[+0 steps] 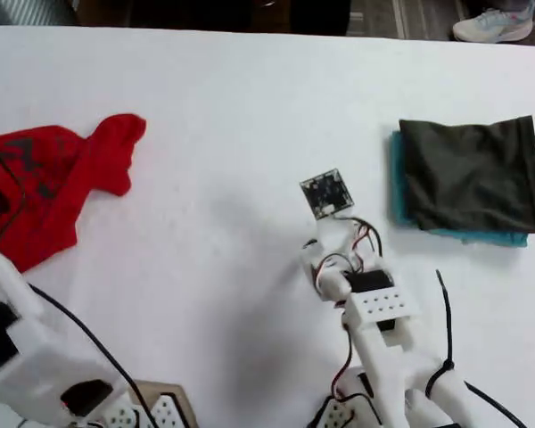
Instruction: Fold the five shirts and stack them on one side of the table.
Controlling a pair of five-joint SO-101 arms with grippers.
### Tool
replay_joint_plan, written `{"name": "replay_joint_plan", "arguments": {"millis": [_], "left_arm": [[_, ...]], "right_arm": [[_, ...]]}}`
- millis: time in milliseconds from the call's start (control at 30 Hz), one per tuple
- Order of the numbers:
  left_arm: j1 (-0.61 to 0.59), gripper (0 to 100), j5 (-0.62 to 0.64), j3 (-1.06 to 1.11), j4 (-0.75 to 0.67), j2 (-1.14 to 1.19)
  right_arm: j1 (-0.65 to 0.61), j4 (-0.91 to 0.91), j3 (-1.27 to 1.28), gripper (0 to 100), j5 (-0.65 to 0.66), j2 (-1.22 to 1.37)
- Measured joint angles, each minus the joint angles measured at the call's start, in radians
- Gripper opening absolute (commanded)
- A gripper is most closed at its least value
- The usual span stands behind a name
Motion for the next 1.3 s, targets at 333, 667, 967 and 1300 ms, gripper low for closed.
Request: {"name": "replay_joint_plan", "arguments": {"millis": [333, 667, 967, 1300], "left_arm": [[0.018, 5, 0.012, -0.13, -0.003, 0.178], [0.255, 2, 0.089, -0.649, 0.394, 0.064], [0.712, 2, 0.089, -1.14, 0.6, 0.034], [0.941, 2, 0.037, -1.379, 0.628, 0.011]], "right_arm": [[-0.005, 0.0, 0.006, 26.5, 0.002, 0.0], [-0.005, -0.014, 0.008, 26.5, 0.002, 0.0], [0.141, -0.043, 0.009, 26.5, -0.066, 0.0], [0.364, -0.115, 0.009, 26.5, -0.311, -0.002]]}}
